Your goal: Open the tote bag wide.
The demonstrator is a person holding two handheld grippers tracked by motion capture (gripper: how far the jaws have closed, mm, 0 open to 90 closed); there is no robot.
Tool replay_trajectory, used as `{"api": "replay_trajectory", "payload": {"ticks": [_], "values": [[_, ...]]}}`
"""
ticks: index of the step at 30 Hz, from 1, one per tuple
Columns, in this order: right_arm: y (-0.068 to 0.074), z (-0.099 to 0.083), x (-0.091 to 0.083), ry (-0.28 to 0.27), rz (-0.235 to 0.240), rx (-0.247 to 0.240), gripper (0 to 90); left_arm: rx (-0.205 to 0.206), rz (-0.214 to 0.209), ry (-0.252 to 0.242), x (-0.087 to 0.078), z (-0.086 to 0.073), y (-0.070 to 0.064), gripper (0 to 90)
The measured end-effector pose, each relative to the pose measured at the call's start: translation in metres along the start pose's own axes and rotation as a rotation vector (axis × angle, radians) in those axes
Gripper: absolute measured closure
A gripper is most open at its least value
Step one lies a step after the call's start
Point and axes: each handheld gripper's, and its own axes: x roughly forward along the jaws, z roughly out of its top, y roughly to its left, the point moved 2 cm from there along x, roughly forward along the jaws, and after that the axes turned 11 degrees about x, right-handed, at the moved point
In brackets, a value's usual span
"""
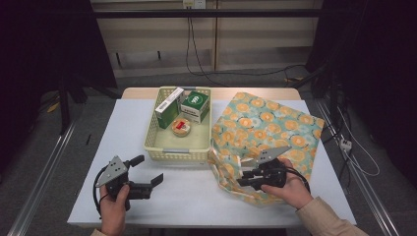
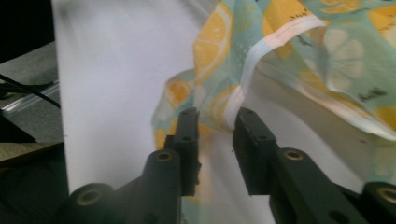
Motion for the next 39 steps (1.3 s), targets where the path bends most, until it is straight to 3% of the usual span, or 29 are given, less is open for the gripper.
{"api": "replay_trajectory", "payload": {"ticks": [1, 3, 5, 8, 14, 18, 20, 23, 32, 39], "values": [[0.003, -0.001, 0.003, 0.004, 0.009, -0.004, 61.1, 0.001, 0.001, 0.002, -0.002, -0.001, 0.0, 2.5], [0.007, -0.006, 0.012, 0.029, 0.0, -0.014, 57.4, -0.001, 0.004, -0.001, -0.003, -0.001, 0.001, 2.5], [0.009, -0.011, 0.018, 0.049, 0.013, -0.016, 56.5, -0.001, 0.001, 0.001, -0.002, -0.001, 0.0, 2.5], [0.012, -0.015, 0.021, 0.053, -0.014, -0.016, 56.0, -0.001, -0.005, 0.003, 0.0, -0.001, 0.0, 2.5], [0.02, -0.022, 0.029, 0.08, 0.019, -0.045, 54.1, 0.001, -0.004, 0.002, 0.0, 0.0, -0.001, 2.5], [0.016, -0.024, 0.031, 0.083, 0.018, -0.038, 74.5, 0.003, -0.001, -0.002, 0.0, 0.002, 0.0, 2.5], [0.016, -0.024, 0.03, 0.091, 0.01, -0.05, 81.1, 0.008, -0.003, 0.002, 0.0, 0.001, 0.0, 2.5], [0.013, -0.023, 0.027, 0.076, 0.014, -0.03, 88.0, 0.008, -0.002, 0.002, 0.001, 0.0, 0.002, 2.5], [-0.001, -0.008, -0.002, -0.025, 0.008, 0.018, 90.0, -0.009, 0.016, -0.007, -0.003, -0.002, 0.007, 2.5], [-0.01, 0.002, -0.013, -0.034, -0.013, 0.026, 90.0, -0.01, 0.023, -0.006, -0.005, -0.003, 0.007, 2.5]]}}
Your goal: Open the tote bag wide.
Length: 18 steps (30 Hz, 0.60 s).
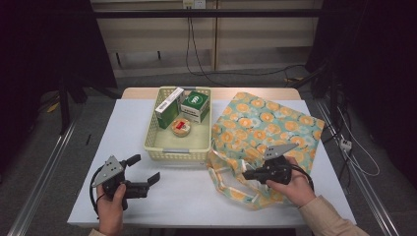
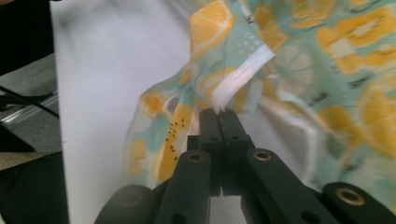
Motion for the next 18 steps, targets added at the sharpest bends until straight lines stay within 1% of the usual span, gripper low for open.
{"api": "replay_trajectory", "payload": {"ticks": [1, 2, 3, 4, 6, 9, 10, 13, 14, 15, 16, 18], "values": [[0.0, 0.0, 0.0, 0.0, 0.0, 0.0, 90.0, 0.0, 0.0, 0.0, 0.0, 0.0, 0.0, 2.5], [-0.008, 0.007, -0.007, -0.012, -0.035, -0.002, 90.0, 0.004, 0.0, 0.0, 0.0, 0.0, 0.0, 2.5], [-0.008, 0.007, -0.007, -0.012, -0.035, -0.002, 90.0, 0.004, 0.0, 0.0, 0.0, 0.0, 0.0, 2.5], [-0.018, 0.013, -0.015, -0.031, -0.062, 0.01, 90.0, 0.0, 0.001, -0.001, 0.0, 0.0, 0.0, 2.5], [-0.032, 0.02, -0.025, -0.052, -0.089, 0.042, 90.0, 0.003, 0.001, 0.001, -0.001, 0.0, 0.0, 2.5], [-0.051, 0.028, -0.037, -0.071, -0.131, 0.082, 90.0, -0.004, 0.004, -0.004, -0.001, 0.0, 0.0, 2.5], [-0.056, 0.029, -0.04, -0.073, -0.14, 0.087, 90.0, -0.003, 0.004, -0.003, -0.001, 0.0, 0.0, 2.5], [-0.069, 0.032, -0.042, -0.068, -0.184, 0.095, 90.0, -0.001, 0.003, -0.001, -0.001, 0.0, 0.0, 2.5], [-0.074, 0.032, -0.042, -0.077, -0.193, 0.106, 90.0, 0.0, 0.001, 0.001, -0.001, 0.0, 0.0, 2.5], [-0.074, 0.032, -0.042, -0.077, -0.193, 0.106, 90.0, 0.0, 0.001, 0.001, -0.001, 0.0, 0.0, 2.5], [-0.085, 0.033, -0.042, -0.105, -0.202, 0.139, 90.0, 0.003, 0.0, 0.005, -0.001, -0.001, 0.0, 2.5], [-0.097, 0.034, -0.04, -0.11, -0.219, 0.163, 90.0, 0.001, -0.001, 0.006, 0.0, -0.001, 0.0, 2.5]]}}
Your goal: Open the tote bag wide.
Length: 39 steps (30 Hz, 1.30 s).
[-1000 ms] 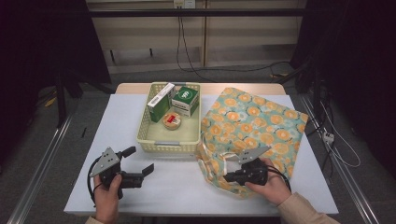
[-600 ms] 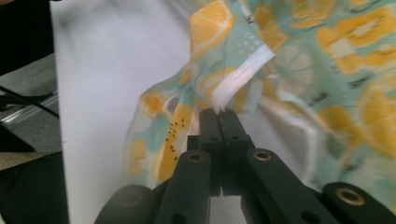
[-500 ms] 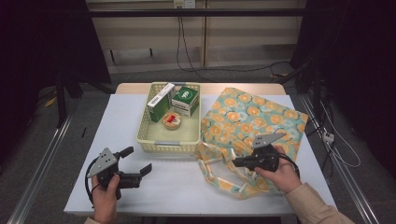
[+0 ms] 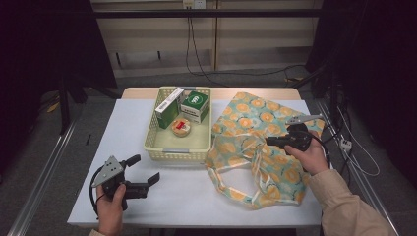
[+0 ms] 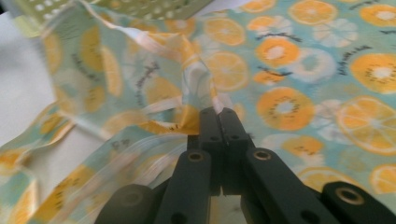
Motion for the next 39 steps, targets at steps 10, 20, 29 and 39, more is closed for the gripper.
{"api": "replay_trajectory", "payload": {"ticks": [10, 20, 29, 39], "values": [[-0.022, 0.0, 0.029, 0.032, -0.062, 0.044, 87.5, 0.006, -0.004, 0.002, 0.001, 0.001, -0.001, 2.6], [0.023, -0.014, 0.015, 0.017, -0.022, -0.05, 57.6, 0.01, -0.006, 0.005, 0.002, 0.001, -0.001, 2.6], [0.063, -0.028, -0.001, -0.012, -0.028, -0.095, 33.2, 0.016, -0.007, 0.009, 0.002, 0.001, -0.003, 2.5], [0.101, -0.068, 0.026, 0.141, 0.018, -0.181, 36.5, 0.014, -0.013, 0.008, 0.003, 0.002, -0.004, 2.5]]}}
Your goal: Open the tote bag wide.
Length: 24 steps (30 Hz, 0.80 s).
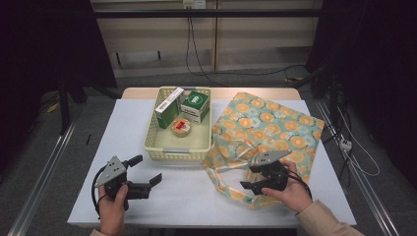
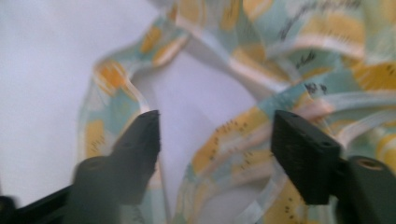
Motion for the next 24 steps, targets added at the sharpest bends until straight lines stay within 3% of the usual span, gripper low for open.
{"api": "replay_trajectory", "payload": {"ticks": [1, 2, 3, 4, 5, 8, 13, 14, 15, 17, 18, 19, 21, 24], "values": [[-0.003, -0.005, 0.007, 0.022, -0.041, -0.005, 51.4, 0.004, -0.001, 0.002, 0.0, 0.0, 0.0, 2.5], [-0.003, -0.005, 0.007, 0.022, -0.041, -0.005, 51.4, 0.004, -0.001, 0.002, 0.0, 0.0, 0.0, 2.5], [-0.01, -0.006, 0.005, 0.025, -0.057, -0.015, 73.0, 0.001, 0.0, -0.003, 0.0, 0.001, 0.0, 2.5], [-0.01, -0.006, 0.005, 0.025, -0.057, -0.015, 73.0, 0.001, 0.0, -0.003, 0.0, 0.001, 0.0, 2.5], [-0.019, -0.003, -0.003, 0.007, -0.056, -0.001, 89.0, -0.002, 0.004, -0.002, 0.0, 0.0, 0.001, 2.5], [-0.029, -0.001, -0.012, -0.01, -0.04, 0.028, 90.0, 0.002, 0.004, 0.001, -0.001, 0.0, 0.001, 2.5], [-0.057, 0.002, -0.041, -0.068, -0.101, 0.07, 90.0, -0.003, 0.005, -0.003, 0.0, 0.0, 0.001, 2.5], [-0.057, 0.002, -0.041, -0.068, -0.101, 0.07, 90.0, -0.003, 0.005, -0.003, 0.0, 0.0, 0.001, 2.5], [-0.07, 0.002, -0.051, -0.086, -0.137, 0.088, 90.0, -0.005, 0.004, -0.004, 0.0, 0.0, 0.001, 2.5], [-0.081, 0.002, -0.056, -0.093, -0.185, 0.103, 90.0, -0.002, 0.003, -0.003, 0.0, 0.0, 0.001, 2.5], [-0.081, 0.002, -0.056, -0.093, -0.185, 0.103, 90.0, -0.002, 0.003, -0.003, 0.0, 0.0, 0.001, 2.5], [-0.089, 0.002, -0.06, -0.09, -0.2, 0.116, 86.8, -0.003, 0.005, -0.005, 0.0, 0.0, 0.001, 2.5], [-0.088, 0.003, -0.06, -0.088, -0.239, 0.095, 75.4, -0.005, 0.006, -0.004, 0.0, 0.0, 0.001, 2.5], [-0.077, 0.008, -0.055, -0.119, -0.222, 0.063, 64.1, -0.004, 0.005, -0.002, 0.0, 0.0, 0.002, 2.5]]}}
